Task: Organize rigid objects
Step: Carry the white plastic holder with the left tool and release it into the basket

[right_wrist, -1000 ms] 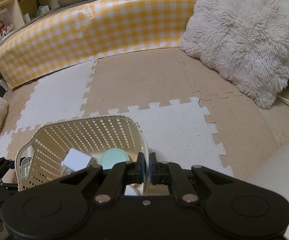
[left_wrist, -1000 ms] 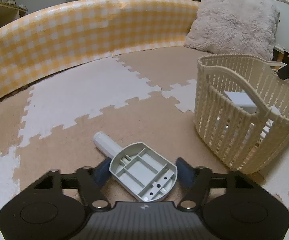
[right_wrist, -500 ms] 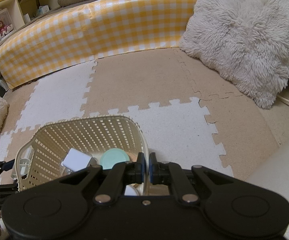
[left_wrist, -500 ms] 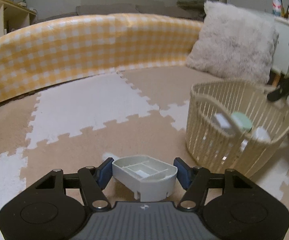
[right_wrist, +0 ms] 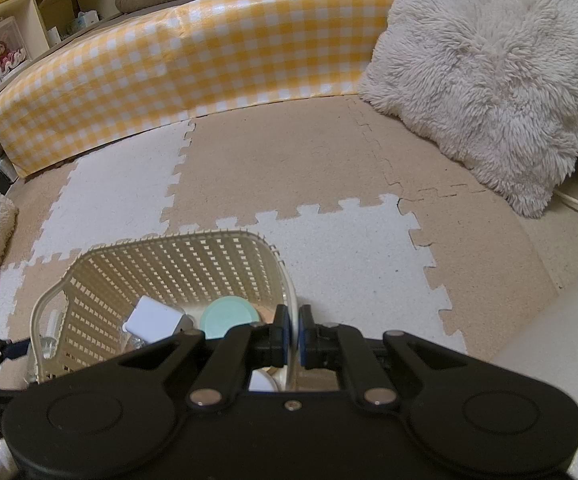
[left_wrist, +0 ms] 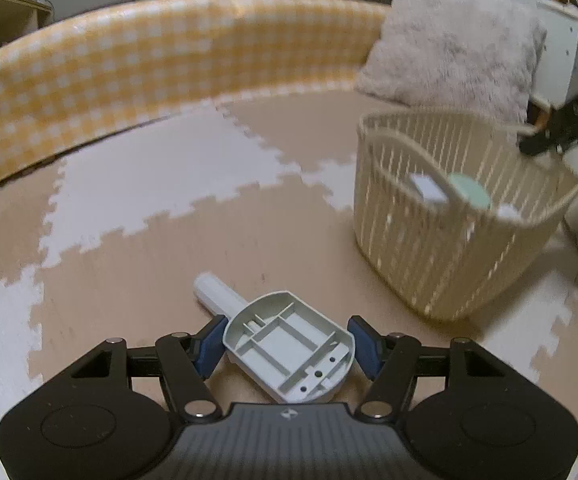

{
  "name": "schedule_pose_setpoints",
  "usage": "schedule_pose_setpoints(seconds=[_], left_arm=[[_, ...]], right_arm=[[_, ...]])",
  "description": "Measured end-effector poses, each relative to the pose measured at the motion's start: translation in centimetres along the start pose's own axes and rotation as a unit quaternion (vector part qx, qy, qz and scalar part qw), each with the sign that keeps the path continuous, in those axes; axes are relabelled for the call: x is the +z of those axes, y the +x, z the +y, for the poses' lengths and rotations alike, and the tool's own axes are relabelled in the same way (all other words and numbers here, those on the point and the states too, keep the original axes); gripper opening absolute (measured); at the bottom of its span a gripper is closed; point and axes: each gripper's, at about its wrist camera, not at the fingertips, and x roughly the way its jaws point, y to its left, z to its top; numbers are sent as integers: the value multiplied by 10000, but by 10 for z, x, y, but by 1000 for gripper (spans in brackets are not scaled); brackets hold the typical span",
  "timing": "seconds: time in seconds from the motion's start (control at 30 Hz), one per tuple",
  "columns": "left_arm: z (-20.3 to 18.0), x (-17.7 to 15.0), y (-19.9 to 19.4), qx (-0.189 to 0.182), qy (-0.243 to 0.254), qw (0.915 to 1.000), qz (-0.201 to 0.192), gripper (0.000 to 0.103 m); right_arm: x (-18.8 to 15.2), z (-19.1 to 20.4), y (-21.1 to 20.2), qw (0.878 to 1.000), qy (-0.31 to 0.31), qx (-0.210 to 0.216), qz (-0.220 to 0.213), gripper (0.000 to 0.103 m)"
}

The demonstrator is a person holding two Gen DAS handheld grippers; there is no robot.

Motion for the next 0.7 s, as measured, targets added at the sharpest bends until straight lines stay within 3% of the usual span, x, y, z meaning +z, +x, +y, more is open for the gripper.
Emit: schedule_pose_setpoints(seconds=[0.13, 0.3, 0.4, 0.47, 0.7], left_arm=[[1, -3, 4, 2, -94, 9999, 99, 67], [2, 0, 7, -108, -347, 9992, 194, 76], [2, 1, 7, -89, -385, 9990, 210, 73], [2, 1, 7, -6, -380, 9991, 199, 66], [2, -1, -1, 52, -503, 9987, -38, 66]], right_arm=[[0, 0, 0, 10000, 1, -1, 0, 5], [0, 0, 0, 10000, -1, -1, 1, 5], [0, 0, 0, 10000, 1, -1, 1, 5], [0, 0, 0, 10000, 0, -2, 0, 5], [0, 0, 0, 10000, 4, 2, 2, 5]])
